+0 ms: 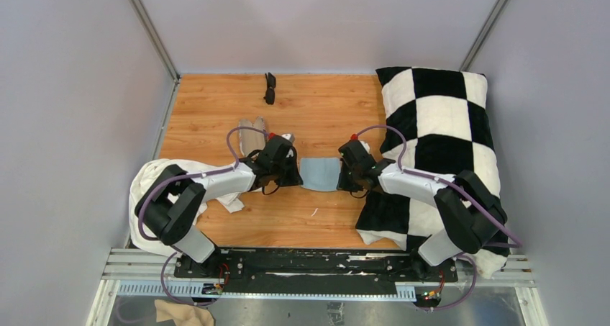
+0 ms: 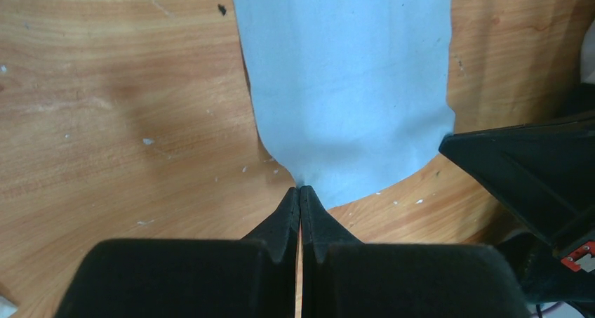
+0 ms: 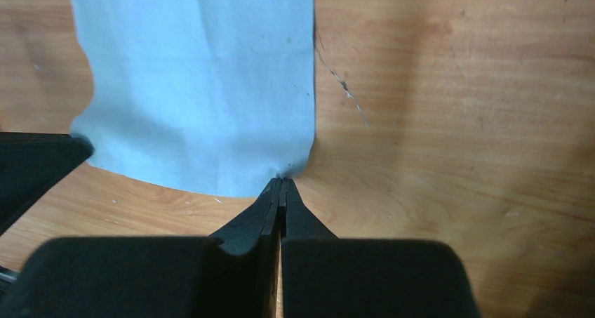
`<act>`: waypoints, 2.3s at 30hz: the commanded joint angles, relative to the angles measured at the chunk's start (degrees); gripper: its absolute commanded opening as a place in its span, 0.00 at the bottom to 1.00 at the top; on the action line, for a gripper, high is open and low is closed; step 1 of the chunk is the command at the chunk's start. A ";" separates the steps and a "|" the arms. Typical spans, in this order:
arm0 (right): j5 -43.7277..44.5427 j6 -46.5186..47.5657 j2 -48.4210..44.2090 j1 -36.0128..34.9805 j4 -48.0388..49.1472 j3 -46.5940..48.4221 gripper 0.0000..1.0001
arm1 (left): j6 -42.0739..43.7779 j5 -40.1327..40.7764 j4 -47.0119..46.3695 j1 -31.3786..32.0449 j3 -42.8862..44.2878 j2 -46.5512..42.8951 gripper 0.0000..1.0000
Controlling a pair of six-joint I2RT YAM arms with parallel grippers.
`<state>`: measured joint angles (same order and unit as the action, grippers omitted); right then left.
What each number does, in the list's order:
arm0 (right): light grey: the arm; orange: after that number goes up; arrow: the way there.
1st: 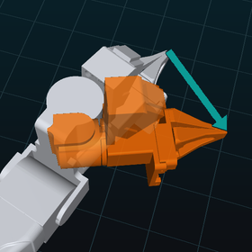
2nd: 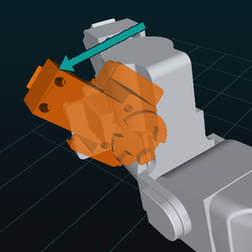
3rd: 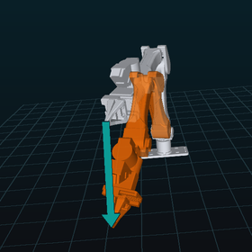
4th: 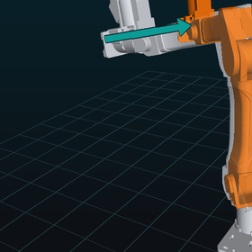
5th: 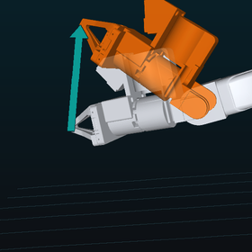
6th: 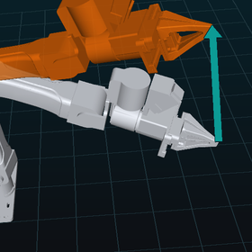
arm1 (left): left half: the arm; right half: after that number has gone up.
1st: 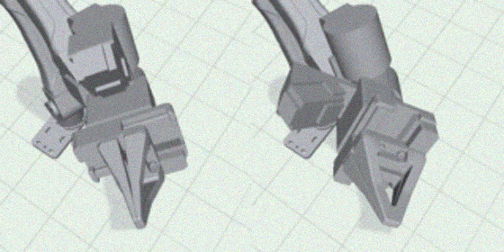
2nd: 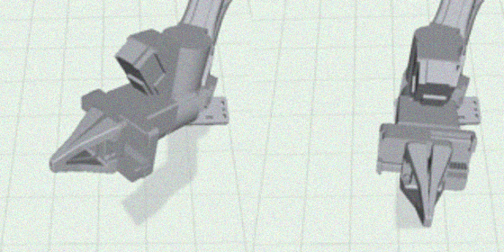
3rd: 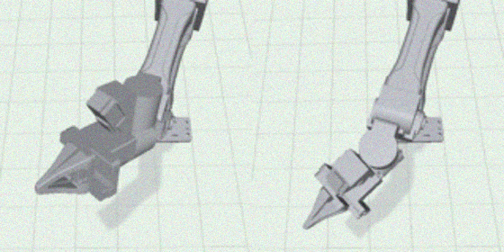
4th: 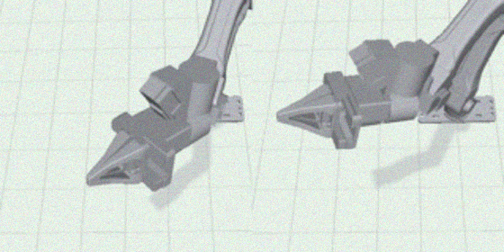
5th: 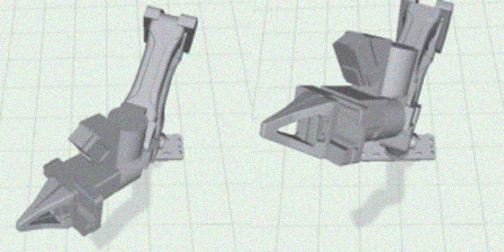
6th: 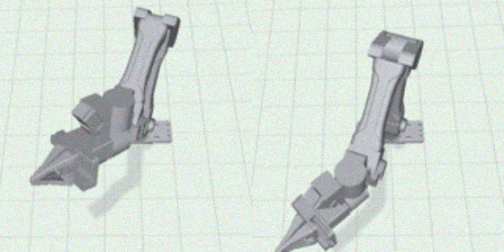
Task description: Organize the sunglasses
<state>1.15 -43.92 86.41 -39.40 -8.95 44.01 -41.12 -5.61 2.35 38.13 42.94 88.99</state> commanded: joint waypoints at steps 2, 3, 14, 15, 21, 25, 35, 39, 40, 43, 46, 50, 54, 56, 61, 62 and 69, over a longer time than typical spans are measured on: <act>2.69 1.96 0.77 -0.03 -2.30 3.33 0.00 | 0.66 0.92 2.00 0.54 4.25 1.59 0.00; 2.84 2.11 0.80 0.16 -2.38 3.62 0.00 | 0.88 1.21 2.41 0.54 4.80 1.81 0.00; 1.65 4.29 4.85 2.89 -3.02 8.83 0.00 | 2.19 2.12 4.42 -1.59 10.29 5.87 0.00; 1.40 4.49 5.28 3.15 -3.15 9.39 0.00 | 2.22 1.91 4.49 -1.87 10.74 6.29 0.00; 0.80 4.88 7.70 4.40 -3.79 12.02 0.00 | 2.59 1.33 5.47 -3.12 12.66 8.22 0.00; 0.20 5.31 9.16 5.28 -3.97 13.58 0.00 | 2.76 0.60 5.64 -4.12 13.33 8.86 0.00; -0.19 6.12 12.17 6.87 -4.89 16.83 0.00 | 3.81 -0.25 7.53 -5.13 17.58 12.30 0.00; -1.88 6.36 13.09 7.60 -5.14 17.54 0.00 | 4.31 -0.04 8.41 -5.56 18.90 13.17 0.00; -2.16 6.36 13.28 7.73 -5.17 17.73 0.00 | 4.46 0.12 8.59 -5.65 19.20 13.36 0.00; -2.53 6.59 13.83 8.02 -5.34 18.11 0.00 | 4.82 0.05 9.22 -5.87 19.94 14.16 0.00; -2.64 6.62 14.28 8.11 -5.45 18.39 0.00 | 4.79 0.28 9.38 -5.93 19.91 14.58 0.00; -2.56 6.57 14.45 8.27 -5.39 18.33 0.00 | 4.68 0.66 9.81 -5.97 19.90 15.09 0.00; -2.58 6.41 14.44 8.40 -5.46 18.31 0.01 | 5.02 0.90 10.91 -5.99 20.79 15.89 0.01; -2.56 6.39 14.21 8.46 -5.46 18.31 0.08 | 5.13 0.95 10.91 -5.99 20.89 15.83 0.03; -2.31 6.24 12.67 8.67 -5.50 18.23 0.20 | 5.22 2.01 11.04 -6.05 20.80 14.27 0.24; -2.29 6.18 12.19 8.76 -5.55 18.18 0.21 | 5.25 2.28 11.09 -5.99 20.84 13.93 0.29; -1.16 6.12 7.03 8.88 -6.27 17.52 0.27 | 5.56 5.43 12.50 -5.93 20.39 8.54 0.39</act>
<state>-1.43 -37.87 97.89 -31.48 -13.47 61.36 -36.38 -3.22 13.69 32.36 62.39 102.50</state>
